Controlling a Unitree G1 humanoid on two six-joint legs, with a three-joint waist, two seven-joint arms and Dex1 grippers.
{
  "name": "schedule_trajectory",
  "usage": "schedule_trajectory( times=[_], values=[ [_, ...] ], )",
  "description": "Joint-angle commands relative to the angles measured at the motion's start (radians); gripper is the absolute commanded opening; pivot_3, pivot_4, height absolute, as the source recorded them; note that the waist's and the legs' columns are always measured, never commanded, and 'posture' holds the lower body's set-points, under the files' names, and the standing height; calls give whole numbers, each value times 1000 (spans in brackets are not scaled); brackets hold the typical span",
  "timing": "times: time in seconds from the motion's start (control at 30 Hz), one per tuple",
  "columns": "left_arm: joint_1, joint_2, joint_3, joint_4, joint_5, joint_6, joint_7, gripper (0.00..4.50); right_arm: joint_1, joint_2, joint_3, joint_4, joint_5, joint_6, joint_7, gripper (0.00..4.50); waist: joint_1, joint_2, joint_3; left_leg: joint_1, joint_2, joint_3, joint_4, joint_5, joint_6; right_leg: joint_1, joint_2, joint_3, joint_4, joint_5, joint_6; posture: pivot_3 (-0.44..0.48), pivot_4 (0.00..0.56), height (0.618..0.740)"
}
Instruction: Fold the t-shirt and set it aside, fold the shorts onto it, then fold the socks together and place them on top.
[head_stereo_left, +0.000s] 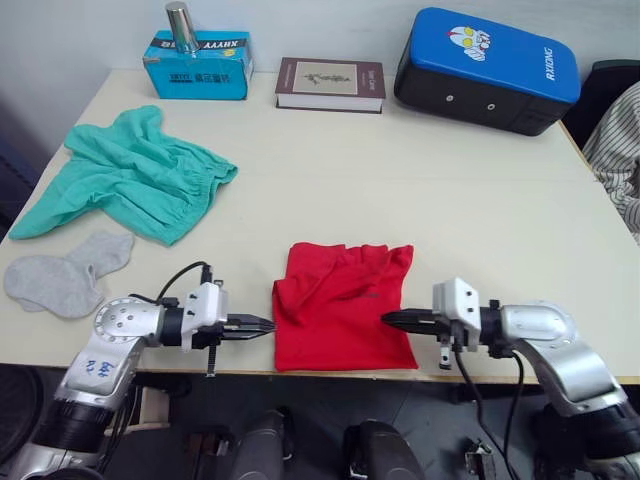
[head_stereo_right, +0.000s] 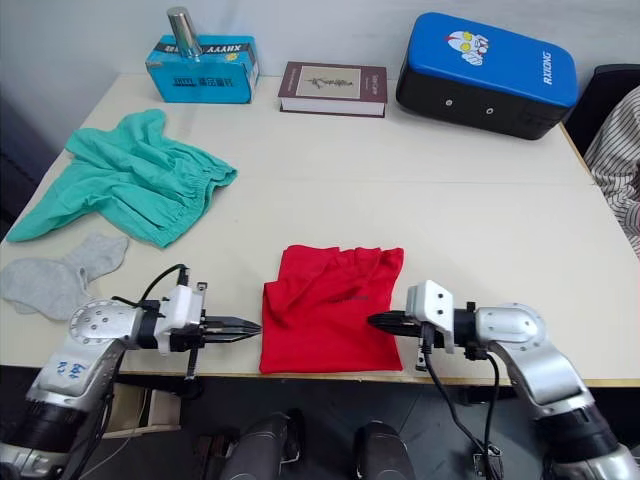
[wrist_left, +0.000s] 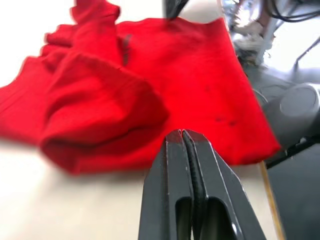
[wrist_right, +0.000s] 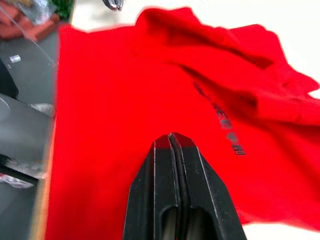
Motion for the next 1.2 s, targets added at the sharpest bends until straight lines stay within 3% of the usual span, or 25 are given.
schedule_trajectory(
  times=[0.03,0.47,0.73,1.07,1.2],
  values=[
    [-39,-35,-35,15,49,-50,11,26,-49,48,24,69,-55,-73,-11,0,-1,0,0,0,0,0,0,0,0,0,0,0,0,0,0,0,150,740],
    [-144,-87,-71,183,133,-211,10,26,-62,102,24,106,-91,-95,-18,0,-2,0,0,1,1,0,0,0,-1,0,0,0,2,0,0,0,150,740],
    [-215,-197,13,267,139,-231,221,26,-56,106,16,100,-89,-90,-32,0,0,0,0,1,1,-1,2,0,0,1,0,0,2,0,0,0,150,740],
    [-207,-248,112,346,217,-148,530,26,-77,127,-36,129,-98,-71,-143,0,-1,0,0,2,1,-1,2,1,-1,1,0,-1,3,0,0,0,150,740],
    [-194,-246,143,331,175,-135,534,26,-83,159,-47,95,-69,-34,-170,0,-1,0,0,2,1,-1,2,1,-1,1,0,-1,3,0,0,0,150,740]
  ],
)
